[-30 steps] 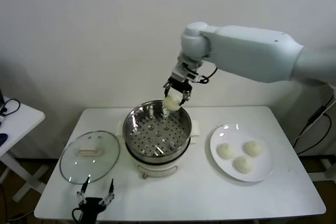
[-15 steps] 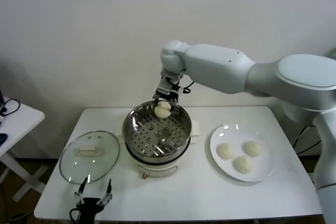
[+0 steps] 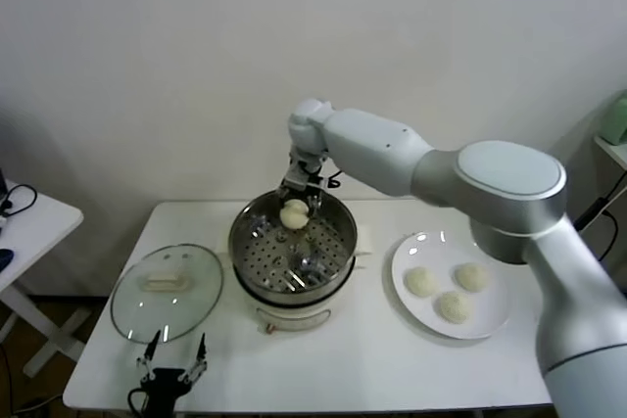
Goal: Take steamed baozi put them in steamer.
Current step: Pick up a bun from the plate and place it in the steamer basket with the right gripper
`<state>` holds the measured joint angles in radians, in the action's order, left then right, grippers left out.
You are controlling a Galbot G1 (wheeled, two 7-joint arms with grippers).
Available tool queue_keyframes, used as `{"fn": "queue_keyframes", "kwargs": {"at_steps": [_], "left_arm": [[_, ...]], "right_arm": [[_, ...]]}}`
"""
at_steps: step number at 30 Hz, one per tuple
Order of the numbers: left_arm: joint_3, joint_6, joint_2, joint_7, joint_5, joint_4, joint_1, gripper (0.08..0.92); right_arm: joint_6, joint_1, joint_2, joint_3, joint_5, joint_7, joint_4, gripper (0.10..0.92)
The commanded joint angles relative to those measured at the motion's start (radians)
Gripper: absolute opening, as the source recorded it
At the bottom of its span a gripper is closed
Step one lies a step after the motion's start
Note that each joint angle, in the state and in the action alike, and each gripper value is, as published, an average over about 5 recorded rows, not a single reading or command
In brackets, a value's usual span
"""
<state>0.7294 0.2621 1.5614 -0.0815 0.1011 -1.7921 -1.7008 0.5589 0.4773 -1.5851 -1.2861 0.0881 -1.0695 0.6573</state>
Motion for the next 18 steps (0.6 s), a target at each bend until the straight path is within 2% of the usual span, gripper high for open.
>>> {"fn": "queue_keyframes", "kwargs": {"at_steps": [1,6,13,18], "left_arm": [[0.001,0.0,-0.001,-0.001,-0.001,0.001,0.0,0.823],[0.001,0.0,-0.002,-0.002,-0.001,-0.001,0.0,0.823],[0.0,-0.001,-0.001,-0.002,0.001,-0.004,-0.004,0.823],[-0.001,-0.002,0.001,-0.002,0.002,-0.009,-0.006,0.823]], "right_arm": [[0.033,-0.036,-0.039,0.029,0.055,0.011,-0.094,0.653],[0.035,-0.037,-0.042,0.031,0.041,0.002,-0.091,0.667],[0.039,-0.018,-0.025,0.023,-0.02,-0.015,-0.059,0.804],[0.024,0.009,0.001,0.006,-0.104,-0.025,-0.012,0.822]]}}
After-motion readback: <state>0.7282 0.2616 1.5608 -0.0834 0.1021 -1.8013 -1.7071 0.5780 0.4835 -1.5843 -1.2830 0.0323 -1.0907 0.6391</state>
